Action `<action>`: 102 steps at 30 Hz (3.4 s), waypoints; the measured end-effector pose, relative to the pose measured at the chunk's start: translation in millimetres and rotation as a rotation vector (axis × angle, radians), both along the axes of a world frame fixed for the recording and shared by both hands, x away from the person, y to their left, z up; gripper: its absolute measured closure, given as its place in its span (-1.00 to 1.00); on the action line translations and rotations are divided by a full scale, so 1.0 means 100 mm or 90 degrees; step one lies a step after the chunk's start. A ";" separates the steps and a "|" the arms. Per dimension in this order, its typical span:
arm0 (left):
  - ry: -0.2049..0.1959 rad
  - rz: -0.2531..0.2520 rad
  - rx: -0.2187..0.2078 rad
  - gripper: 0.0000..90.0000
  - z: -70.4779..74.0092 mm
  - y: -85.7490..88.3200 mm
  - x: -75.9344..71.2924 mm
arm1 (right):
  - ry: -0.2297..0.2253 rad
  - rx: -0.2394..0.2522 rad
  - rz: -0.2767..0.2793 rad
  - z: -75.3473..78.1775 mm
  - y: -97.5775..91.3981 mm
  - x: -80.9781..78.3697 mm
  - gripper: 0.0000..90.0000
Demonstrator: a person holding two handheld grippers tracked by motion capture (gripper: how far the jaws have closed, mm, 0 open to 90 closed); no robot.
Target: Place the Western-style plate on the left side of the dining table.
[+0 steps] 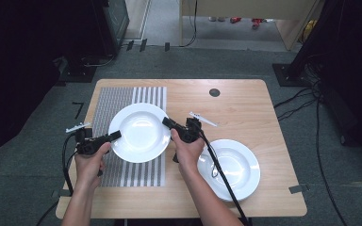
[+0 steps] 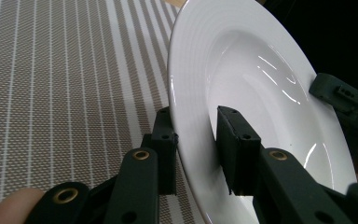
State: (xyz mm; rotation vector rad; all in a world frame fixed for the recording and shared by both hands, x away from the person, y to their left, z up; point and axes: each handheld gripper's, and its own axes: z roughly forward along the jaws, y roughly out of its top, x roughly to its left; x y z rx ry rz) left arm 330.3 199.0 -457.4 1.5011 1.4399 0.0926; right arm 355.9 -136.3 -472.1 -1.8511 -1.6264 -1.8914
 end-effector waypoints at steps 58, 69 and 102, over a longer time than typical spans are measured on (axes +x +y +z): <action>0.095 0.077 -0.002 0.59 -0.53 0.43 0.72 | 0.070 -0.032 -0.015 -0.62 0.55 0.58 0.73; 0.068 0.110 -0.007 0.28 -0.41 0.49 0.68 | 0.051 -0.068 -0.045 -0.52 0.48 0.57 0.35; -0.010 0.121 0.125 -0.63 0.11 0.27 0.26 | -0.027 -0.201 0.032 0.08 -0.14 0.18 -0.38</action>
